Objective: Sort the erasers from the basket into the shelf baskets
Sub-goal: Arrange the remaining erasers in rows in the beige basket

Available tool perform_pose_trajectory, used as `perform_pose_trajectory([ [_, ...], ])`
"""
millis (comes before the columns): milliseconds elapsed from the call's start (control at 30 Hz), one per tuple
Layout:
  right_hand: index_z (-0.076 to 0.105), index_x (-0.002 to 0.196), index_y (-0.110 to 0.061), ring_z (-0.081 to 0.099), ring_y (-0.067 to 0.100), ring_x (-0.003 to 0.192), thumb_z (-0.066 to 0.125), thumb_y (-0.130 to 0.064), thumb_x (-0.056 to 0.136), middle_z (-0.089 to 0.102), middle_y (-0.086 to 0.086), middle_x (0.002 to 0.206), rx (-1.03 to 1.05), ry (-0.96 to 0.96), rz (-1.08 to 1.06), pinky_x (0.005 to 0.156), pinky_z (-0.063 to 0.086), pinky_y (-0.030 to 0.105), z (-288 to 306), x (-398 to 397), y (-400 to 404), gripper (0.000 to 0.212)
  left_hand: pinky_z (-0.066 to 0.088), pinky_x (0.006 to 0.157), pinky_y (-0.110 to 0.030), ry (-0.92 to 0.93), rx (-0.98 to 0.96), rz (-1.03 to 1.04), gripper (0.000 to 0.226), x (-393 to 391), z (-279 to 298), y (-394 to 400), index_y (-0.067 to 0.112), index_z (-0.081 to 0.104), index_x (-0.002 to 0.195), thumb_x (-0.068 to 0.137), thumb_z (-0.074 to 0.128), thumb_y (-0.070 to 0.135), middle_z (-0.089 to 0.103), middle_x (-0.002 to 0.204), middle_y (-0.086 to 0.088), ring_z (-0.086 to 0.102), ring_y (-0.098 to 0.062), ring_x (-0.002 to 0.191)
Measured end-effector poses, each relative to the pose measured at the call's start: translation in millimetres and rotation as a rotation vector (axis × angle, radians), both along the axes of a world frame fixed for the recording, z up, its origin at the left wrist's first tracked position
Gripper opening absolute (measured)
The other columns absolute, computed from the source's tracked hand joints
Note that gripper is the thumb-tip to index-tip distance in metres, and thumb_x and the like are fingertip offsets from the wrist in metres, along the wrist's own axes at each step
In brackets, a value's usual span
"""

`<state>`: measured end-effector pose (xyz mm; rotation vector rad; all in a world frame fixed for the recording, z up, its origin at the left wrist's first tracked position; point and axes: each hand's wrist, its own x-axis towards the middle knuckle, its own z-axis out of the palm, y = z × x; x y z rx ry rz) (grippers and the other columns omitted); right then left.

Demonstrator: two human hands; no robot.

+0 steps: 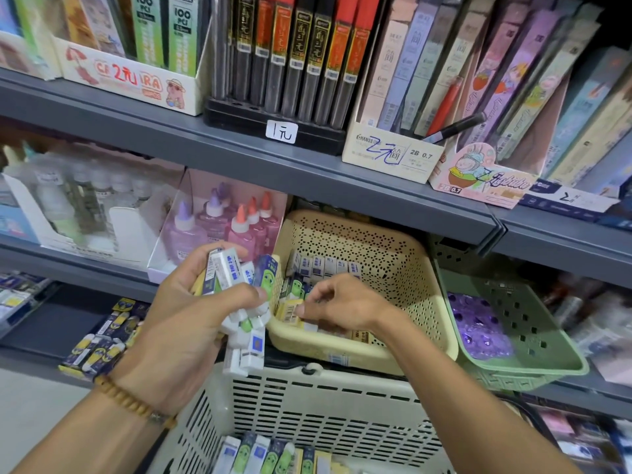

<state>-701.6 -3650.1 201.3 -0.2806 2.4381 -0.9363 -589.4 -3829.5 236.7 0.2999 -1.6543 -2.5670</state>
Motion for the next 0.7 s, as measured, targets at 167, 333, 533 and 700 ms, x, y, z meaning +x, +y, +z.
perform_pose_trajectory([
  [167, 0.071, 0.080, -0.021, 0.056, 0.008, 0.058, 0.079, -0.038, 0.079, 0.061, -0.011, 0.065, 0.113, 0.082, 0.061, 0.059, 0.044, 0.024, -2.7, 0.2, -9.2, 0.019, 0.050, 0.059, -0.034, 0.014, 0.029, -0.008, 0.051, -0.6, 0.2, 0.8, 0.023, 0.067, 0.093, 0.045, 0.072, 0.006, 0.063, 0.068, -0.005, 0.063, -0.019, 0.061],
  [333, 0.072, 0.087, -0.014, 0.057, 0.008, 0.060, 0.067, -0.031, 0.091, 0.066, -0.006, 0.073, 0.049, 0.098, 0.040, 0.059, 0.049, 0.026, 8.6, 5.4, 0.9, 0.019, 0.051, 0.050, -0.031, 0.011, 0.126, -0.023, 0.049, -2.9, -1.4, 0.0, 0.020, 0.067, 0.094, 0.048, 0.070, 0.003, 0.061, 0.080, -0.015, 0.061, -0.025, 0.068],
  [533, 0.073, 0.101, -0.022, 0.064, 0.011, 0.067, 0.064, -0.031, 0.092, 0.072, -0.004, 0.087, -0.639, 0.024, -0.088, 0.054, 0.050, 0.023, 38.7, 27.1, -10.9, 0.015, 0.046, 0.043, -0.026, -0.045, 0.297, -0.087, 0.042, -6.9, -5.9, 1.7, 0.019, 0.067, 0.089, 0.053, 0.067, -0.002, 0.060, 0.080, -0.013, 0.061, -0.022, 0.061],
  [700, 0.070, 0.092, -0.014, 0.058, 0.011, 0.058, 0.068, -0.011, 0.089, 0.065, 0.003, 0.075, -0.731, -0.127, 0.020, 0.050, 0.047, 0.020, 40.0, 39.7, -27.3, 0.005, 0.058, 0.053, -0.039, -0.055, 0.336, -0.133, 0.046, -5.7, -9.5, 2.9, 0.015, 0.066, 0.095, 0.053, 0.068, -0.004, 0.069, 0.080, -0.011, 0.067, -0.024, 0.064],
])
